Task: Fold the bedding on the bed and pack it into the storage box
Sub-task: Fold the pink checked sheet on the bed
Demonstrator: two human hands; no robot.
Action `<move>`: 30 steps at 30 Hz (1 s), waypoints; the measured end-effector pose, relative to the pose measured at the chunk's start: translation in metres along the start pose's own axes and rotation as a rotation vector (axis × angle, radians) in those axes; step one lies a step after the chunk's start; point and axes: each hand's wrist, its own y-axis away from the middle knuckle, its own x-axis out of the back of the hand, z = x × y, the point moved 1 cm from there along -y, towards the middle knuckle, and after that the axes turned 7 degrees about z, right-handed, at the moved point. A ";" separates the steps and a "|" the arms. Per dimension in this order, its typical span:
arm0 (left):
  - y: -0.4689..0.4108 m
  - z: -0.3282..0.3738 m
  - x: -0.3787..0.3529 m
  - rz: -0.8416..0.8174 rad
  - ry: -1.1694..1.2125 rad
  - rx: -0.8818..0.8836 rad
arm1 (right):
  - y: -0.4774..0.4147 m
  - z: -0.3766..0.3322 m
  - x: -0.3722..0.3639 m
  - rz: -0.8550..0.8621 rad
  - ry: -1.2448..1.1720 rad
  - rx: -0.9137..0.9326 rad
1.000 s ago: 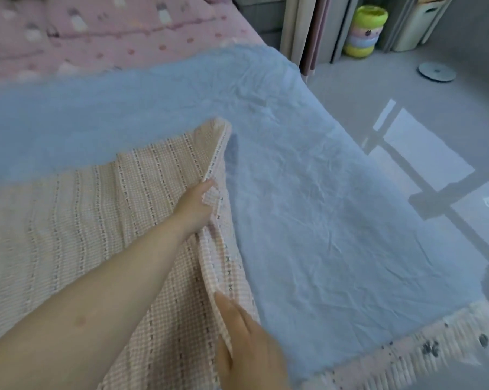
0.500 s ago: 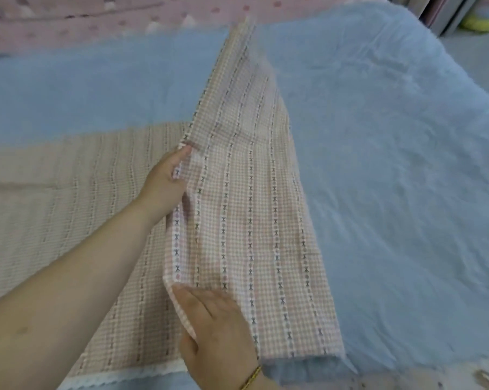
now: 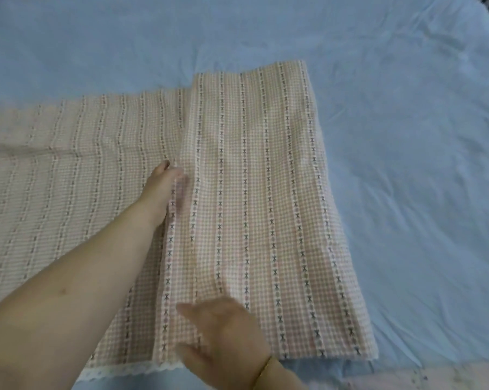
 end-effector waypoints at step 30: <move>0.060 -0.029 0.028 0.102 -0.192 -0.051 | -0.043 0.130 0.056 -0.343 0.429 -0.833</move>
